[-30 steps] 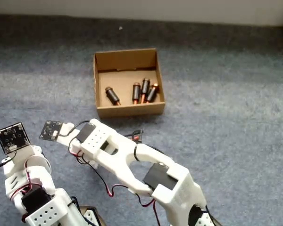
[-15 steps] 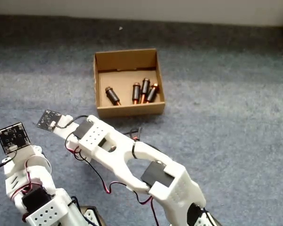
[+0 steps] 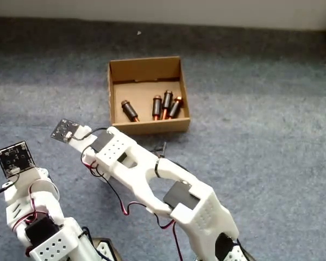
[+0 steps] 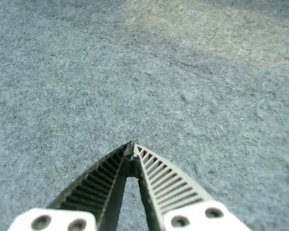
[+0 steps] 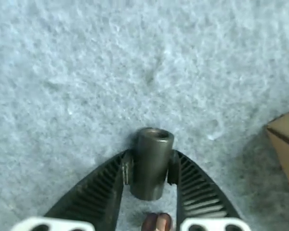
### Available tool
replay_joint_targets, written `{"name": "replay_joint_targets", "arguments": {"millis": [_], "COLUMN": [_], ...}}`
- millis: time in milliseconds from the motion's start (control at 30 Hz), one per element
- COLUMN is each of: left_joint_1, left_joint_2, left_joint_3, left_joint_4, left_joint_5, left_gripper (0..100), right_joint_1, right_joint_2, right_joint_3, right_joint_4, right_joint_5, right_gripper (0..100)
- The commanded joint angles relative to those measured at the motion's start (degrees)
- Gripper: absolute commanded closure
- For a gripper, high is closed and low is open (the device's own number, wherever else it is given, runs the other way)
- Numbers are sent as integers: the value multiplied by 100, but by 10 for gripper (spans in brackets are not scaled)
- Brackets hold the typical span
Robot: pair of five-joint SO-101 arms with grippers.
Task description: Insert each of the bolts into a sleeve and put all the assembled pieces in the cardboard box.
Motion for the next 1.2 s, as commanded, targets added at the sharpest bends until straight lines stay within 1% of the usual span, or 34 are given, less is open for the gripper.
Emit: {"name": "replay_joint_targets", "arguments": {"millis": [0, 233, 367, 500, 633, 767, 1033, 1167], "left_joint_1": [101, 101, 303, 347, 347, 347, 435, 479], "left_joint_2": [-48, -48, -48, -48, -48, -48, -48, -48], "left_joint_3": [-22, -22, 4, 92, 92, 92, 101, 189], "left_joint_4": [-18, -18, 9, -26, -26, -26, -26, -26], "left_joint_5": [-53, -53, -53, -53, -53, -53, -62, -431], "left_gripper": [986, 986, 986, 986, 986, 986, 986, 986], "right_joint_1": [48, 66, 251, 453, 620, 910, 1560, 1815], "right_joint_2": [22, -927, -1684, -2325, -2730, -3002, -3714, -4259], "right_joint_3": [-101, -110, -66, -66, -48, -48, -40, 391], "right_joint_4": [154, 857, 1226, 1446, 1921, 2475, 3582, 3776], "right_joint_5": [-53, -62, -79, -703, -923, -1248, -1292, -1284], "right_gripper": [993, 993, 993, 993, 993, 993, 993, 993]}}
